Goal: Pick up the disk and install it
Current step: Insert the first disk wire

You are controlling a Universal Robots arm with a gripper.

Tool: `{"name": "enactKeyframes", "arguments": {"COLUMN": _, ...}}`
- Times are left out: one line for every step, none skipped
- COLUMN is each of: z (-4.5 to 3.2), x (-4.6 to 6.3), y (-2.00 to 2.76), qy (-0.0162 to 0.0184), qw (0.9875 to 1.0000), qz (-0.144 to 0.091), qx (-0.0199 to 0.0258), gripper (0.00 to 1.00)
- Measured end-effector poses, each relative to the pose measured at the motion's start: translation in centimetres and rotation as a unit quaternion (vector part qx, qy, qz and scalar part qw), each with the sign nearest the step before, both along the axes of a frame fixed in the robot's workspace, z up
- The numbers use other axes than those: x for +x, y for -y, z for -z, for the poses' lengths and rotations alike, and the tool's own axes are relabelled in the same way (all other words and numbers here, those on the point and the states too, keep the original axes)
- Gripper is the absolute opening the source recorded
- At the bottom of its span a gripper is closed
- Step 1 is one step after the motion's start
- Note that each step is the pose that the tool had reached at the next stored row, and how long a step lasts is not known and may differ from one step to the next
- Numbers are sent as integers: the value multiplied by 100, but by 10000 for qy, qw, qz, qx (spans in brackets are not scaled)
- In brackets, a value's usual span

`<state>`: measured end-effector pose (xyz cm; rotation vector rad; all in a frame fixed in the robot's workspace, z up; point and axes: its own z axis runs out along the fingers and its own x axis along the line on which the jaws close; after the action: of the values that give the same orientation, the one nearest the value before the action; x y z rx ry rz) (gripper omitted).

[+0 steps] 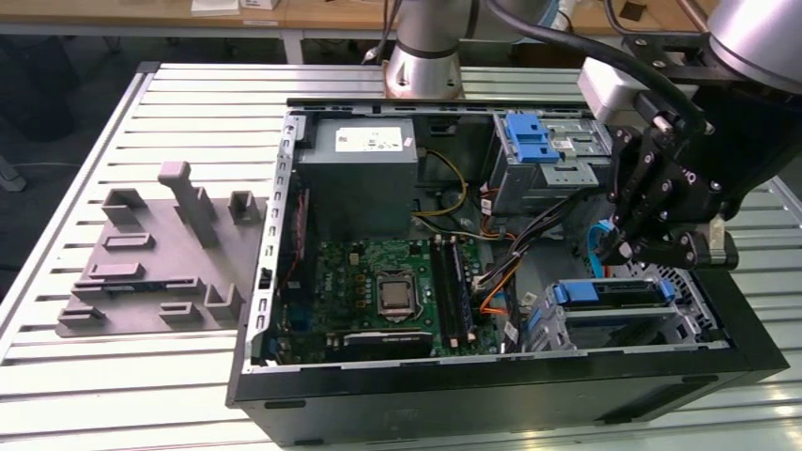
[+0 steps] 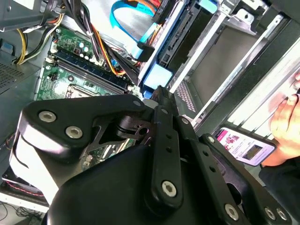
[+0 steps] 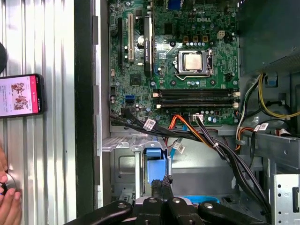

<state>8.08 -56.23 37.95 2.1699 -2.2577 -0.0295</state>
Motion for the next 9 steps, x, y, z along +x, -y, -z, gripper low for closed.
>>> {"name": "enactKeyframes", "arguments": {"z": 1, "x": 15, "y": 0, "qy": 0, "qw": 10000, "qz": 0, "qx": 1, "gripper": 11}}
{"name": "enactKeyframes", "arguments": {"z": 3, "x": 36, "y": 0, "qy": 0, "qw": 10000, "qz": 0, "qx": 1, "gripper": 11}}
{"name": "enactKeyframes", "arguments": {"z": 3, "x": 64, "y": -1, "qy": 0, "qw": 10000, "qz": 0, "qx": 0, "gripper": 11}}
{"name": "enactKeyframes", "arguments": {"z": 6, "x": 95, "y": -1, "qy": 0, "qw": 10000, "qz": 0, "qx": 0, "gripper": 11}}
{"name": "enactKeyframes", "arguments": {"z": 7, "x": 131, "y": -1, "qy": 0, "qw": 10000, "qz": 0, "qx": 0, "gripper": 11}}
{"name": "enactKeyframes", "arguments": {"z": 9, "x": 164, "y": -2, "qy": 0, "qw": 10000, "qz": 0, "qx": 0, "gripper": 11}}
{"name": "enactKeyframes", "arguments": {"z": 10, "x": 198, "y": -3, "qy": 0, "qw": 10000, "qz": 0, "qx": 0, "gripper": 11}}
{"name": "enactKeyframes", "arguments": {"z": 12, "x": 230, "y": -3, "qy": 0, "qw": 10000, "qz": 0, "qx": 0, "gripper": 11}}
{"name": "enactKeyframes", "arguments": {"z": 14, "x": 262, "y": -4, "qy": 0, "qw": 10000, "qz": 0, "qx": 0, "gripper": 11}}
